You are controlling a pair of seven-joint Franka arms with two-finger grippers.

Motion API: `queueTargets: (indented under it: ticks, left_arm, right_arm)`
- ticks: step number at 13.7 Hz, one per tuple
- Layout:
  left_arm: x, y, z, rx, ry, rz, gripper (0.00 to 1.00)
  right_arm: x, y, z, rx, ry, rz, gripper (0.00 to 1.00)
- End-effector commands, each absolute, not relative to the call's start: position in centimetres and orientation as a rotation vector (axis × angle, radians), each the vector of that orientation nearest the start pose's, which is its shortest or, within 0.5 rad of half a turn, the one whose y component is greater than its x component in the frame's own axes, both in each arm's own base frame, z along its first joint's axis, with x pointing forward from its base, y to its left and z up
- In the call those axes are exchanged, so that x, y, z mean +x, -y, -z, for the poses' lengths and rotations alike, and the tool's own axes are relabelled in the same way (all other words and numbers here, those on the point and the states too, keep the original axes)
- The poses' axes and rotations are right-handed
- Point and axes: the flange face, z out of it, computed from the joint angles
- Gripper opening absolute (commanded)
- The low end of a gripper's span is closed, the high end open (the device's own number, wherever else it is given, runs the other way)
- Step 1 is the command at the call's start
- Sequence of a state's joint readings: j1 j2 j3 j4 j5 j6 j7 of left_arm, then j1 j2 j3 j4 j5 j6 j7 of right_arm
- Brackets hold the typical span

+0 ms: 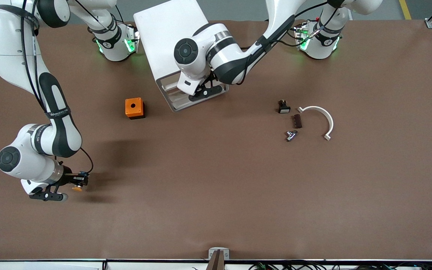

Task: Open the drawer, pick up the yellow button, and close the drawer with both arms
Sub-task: 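Push the drawer closed with the left gripper while the right gripper carries button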

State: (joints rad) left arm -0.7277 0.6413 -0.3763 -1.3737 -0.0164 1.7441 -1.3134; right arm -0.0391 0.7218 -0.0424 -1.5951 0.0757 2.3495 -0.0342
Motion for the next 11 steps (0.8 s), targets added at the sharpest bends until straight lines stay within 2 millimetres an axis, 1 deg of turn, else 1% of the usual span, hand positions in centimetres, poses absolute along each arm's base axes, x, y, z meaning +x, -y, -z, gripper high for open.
queueTargets:
  ticks: [1,3,4,5,6,7,8,9,10,11]
  left_arm:
    - [33.5,60.2,-34.1,-2.942,0.385,-0.463,1.0]
    - [33.6,60.2,-33.9,-2.939,0.389,-0.455,1.0]
    - [34.3,59.8,-34.0,-2.941,0.399,-0.443,1.0]
    - [35.3,59.4,-34.0,-2.94,0.417,-0.425,1.0]
    - [36.7,58.5,-34.4,-2.941,0.441,-0.377,1.0]
    - [39.0,57.2,-34.7,-2.936,0.48,-0.313,1.0]
    - [41.4,55.5,-35.5,-2.935,0.517,-0.26,1.0]
    - [44.6,53.0,-36.0,-2.93,0.581,-0.234,1.0]
    - [48.0,50.3,-36.9,-2.928,0.666,-0.207,1.0]
    - [51.4,47.2,-37.9,-2.928,0.718,-0.169,1.0]
  right_arm:
    - [70.0,5.3,-20.1,-3.114,-0.11,0.051,0.17]
    - [69.9,5.3,-19.5,-3.113,-0.114,0.042,0.33]
    - [70.0,5.0,-19.6,-3.113,-0.109,0.042,0.5]
    - [70.1,5.0,-19.8,-3.113,-0.111,0.049,0.75]
    - [70.2,5.3,-20.1,-3.113,-0.116,0.056,0.95]
    - [70.3,5.2,-20.6,-3.115,-0.108,0.065,1.0]
    - [70.4,4.8,-21.0,-3.117,-0.095,0.07,1.0]
    - [70.4,5.0,-21.9,-3.115,-0.094,0.087,1.0]
    - [70.8,5.0,-24.7,-3.114,-0.086,0.146,1.0]
    - [70.8,4.6,-26.4,-3.113,-0.08,0.17,1.0]
